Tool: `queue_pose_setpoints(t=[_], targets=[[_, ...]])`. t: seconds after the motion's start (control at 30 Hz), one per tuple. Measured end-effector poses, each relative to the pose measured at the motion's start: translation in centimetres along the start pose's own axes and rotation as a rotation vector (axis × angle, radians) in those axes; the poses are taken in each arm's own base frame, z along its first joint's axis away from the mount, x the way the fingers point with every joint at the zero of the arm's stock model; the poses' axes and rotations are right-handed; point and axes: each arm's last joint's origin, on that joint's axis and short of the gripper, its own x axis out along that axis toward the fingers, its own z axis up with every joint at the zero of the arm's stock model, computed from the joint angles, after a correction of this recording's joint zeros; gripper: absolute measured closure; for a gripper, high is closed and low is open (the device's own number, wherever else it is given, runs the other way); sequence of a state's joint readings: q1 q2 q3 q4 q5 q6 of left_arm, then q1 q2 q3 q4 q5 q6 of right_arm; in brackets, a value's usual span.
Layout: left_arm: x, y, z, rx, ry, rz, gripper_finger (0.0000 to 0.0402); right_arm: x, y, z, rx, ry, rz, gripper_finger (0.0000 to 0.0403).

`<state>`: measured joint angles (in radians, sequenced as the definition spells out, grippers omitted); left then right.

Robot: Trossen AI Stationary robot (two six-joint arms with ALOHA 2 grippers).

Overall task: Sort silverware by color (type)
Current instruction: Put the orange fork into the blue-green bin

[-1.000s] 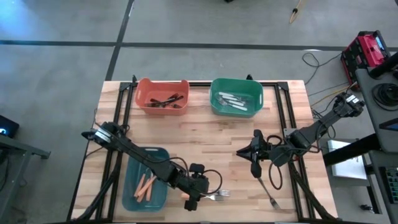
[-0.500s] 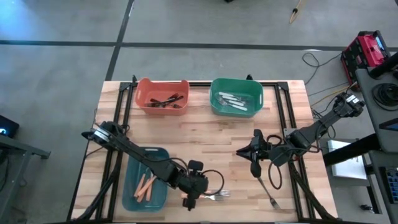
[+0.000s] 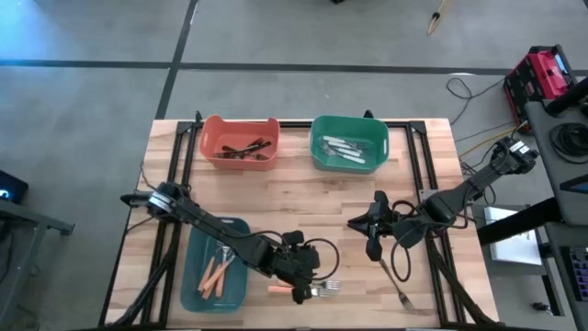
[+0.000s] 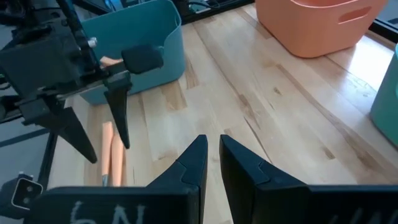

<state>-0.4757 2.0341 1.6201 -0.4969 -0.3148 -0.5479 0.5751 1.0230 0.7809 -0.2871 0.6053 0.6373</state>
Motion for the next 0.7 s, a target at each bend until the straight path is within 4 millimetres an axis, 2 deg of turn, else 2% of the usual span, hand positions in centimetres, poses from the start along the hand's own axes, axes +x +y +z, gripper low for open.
queue_pose_setpoints(t=[0.23,0.43,0.7], targets=[[1.4,-0.6,-1.7,0.047,0.108,0.013,0.0233,0.4,0.1,-0.3,-0.011,0.012,-0.008,0.0370],[2.8,-1.5,-3.4,0.119,0.217,-0.063,0.0233,0.4,0.1,-0.3,-0.019,0.015,-0.010,0.0370],[3.0,-1.7,-3.6,0.105,0.215,-0.063,0.0233,0.4,0.1,-0.3,-0.012,0.013,-0.008,0.0370]])
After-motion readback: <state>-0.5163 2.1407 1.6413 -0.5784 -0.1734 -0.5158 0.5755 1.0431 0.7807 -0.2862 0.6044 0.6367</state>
